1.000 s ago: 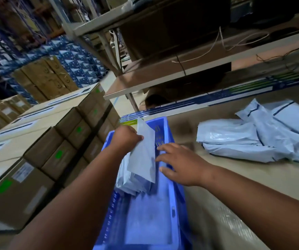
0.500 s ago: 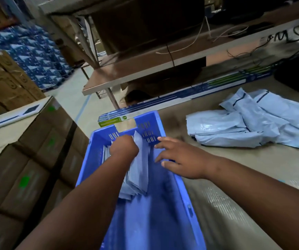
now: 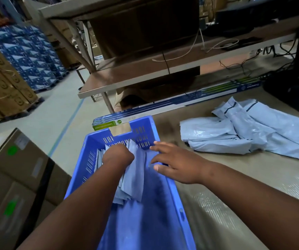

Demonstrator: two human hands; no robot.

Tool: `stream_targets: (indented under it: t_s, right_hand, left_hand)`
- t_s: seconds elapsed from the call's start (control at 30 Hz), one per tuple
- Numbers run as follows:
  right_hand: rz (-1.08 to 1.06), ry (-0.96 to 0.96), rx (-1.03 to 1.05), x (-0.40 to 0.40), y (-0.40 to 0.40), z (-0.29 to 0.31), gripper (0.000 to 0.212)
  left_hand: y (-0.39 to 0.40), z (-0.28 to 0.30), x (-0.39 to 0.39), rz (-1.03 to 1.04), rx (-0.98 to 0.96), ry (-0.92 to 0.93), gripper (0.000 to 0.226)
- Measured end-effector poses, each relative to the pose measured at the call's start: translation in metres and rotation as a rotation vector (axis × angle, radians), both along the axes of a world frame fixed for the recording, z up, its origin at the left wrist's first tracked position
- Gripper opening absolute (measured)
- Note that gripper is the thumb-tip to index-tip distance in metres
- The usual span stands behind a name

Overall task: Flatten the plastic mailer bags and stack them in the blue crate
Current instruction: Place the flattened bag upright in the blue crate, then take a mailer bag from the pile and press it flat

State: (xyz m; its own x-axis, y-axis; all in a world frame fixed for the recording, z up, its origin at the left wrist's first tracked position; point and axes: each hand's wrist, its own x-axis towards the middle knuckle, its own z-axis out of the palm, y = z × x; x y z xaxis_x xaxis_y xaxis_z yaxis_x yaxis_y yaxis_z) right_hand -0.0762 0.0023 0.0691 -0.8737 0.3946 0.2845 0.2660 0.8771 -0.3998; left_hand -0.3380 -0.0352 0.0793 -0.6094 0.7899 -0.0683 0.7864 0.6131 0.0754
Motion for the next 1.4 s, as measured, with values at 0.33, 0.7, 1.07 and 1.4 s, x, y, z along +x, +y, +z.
stream_targets:
  t_s: [0.33,0.7,1.07,1.4]
  right_hand:
    - [-0.277,-0.020,0.041,0.054,0.040,-0.013,0.036]
    - [-0.746,-0.522,0.225,0.175,0.116,-0.077,0.035]
    - [-0.386,-0.184,0.246,0.265,0.071,-0.097,0.034]
    - [-0.253,-0.207,0.121,0.363,0.014,-0.161,0.072]
  left_hand:
    - [0.018,0.053,0.062,-0.063,0.198,0.041,0.026]
    - [0.063,0.079,0.194,-0.322,0.137,0.123,0.032]
    - [0.034,-0.030,0.314,-0.854,-0.066,0.284,0.055]
    - [-0.045,-0.155,0.392,-0.778,0.104,0.025,0.092]
